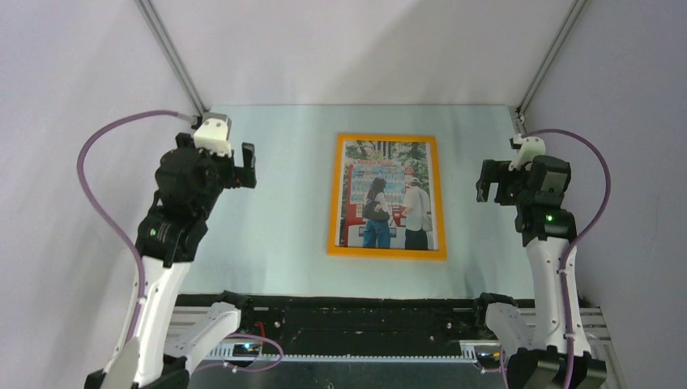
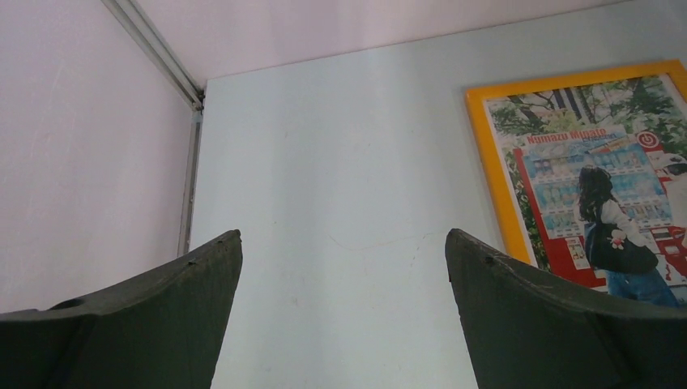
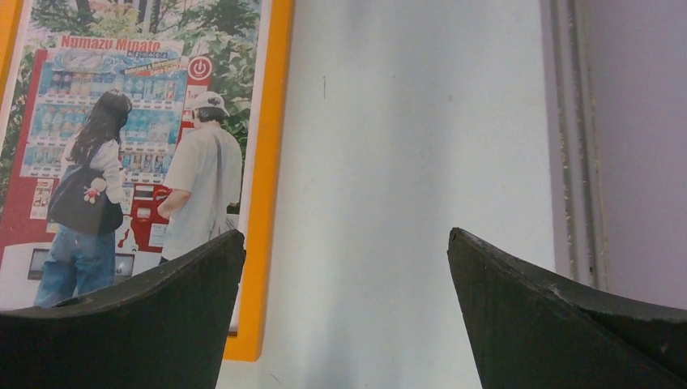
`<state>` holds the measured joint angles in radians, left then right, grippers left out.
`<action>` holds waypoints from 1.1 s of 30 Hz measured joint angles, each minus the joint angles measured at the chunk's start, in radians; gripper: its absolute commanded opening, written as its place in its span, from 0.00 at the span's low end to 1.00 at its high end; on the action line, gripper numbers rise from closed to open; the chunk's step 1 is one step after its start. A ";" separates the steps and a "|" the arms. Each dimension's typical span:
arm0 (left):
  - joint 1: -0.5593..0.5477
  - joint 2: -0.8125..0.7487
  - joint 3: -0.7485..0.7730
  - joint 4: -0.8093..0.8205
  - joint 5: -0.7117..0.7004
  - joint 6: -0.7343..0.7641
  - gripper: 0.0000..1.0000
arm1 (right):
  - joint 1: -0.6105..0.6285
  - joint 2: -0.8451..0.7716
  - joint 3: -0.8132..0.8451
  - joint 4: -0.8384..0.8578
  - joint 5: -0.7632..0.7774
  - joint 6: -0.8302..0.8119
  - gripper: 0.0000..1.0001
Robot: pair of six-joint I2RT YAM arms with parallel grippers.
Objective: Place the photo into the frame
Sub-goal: Reset both arms
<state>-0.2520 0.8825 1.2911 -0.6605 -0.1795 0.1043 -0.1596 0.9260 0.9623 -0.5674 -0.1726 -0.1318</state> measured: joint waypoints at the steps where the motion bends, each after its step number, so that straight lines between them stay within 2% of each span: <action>1: 0.001 -0.024 -0.017 0.005 0.000 -0.001 1.00 | 0.000 -0.023 -0.007 -0.005 0.004 -0.005 0.99; 7: 0.001 -0.143 -0.122 0.021 -0.024 -0.010 1.00 | 0.000 -0.105 -0.048 -0.016 0.038 -0.023 1.00; 15: 0.002 -0.224 -0.270 0.039 -0.093 -0.027 1.00 | -0.002 -0.197 -0.159 -0.013 0.063 -0.019 0.99; 25: 0.018 -0.480 -0.594 0.199 -0.156 -0.060 1.00 | -0.034 -0.257 -0.177 0.000 0.090 -0.013 0.99; 33: 0.026 -0.562 -0.666 0.304 -0.198 -0.110 1.00 | -0.035 -0.311 -0.179 -0.005 0.074 -0.032 1.00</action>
<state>-0.2264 0.3206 0.6254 -0.3561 -0.3779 -0.0059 -0.1944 0.6155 0.7834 -0.5728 -0.0990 -0.1635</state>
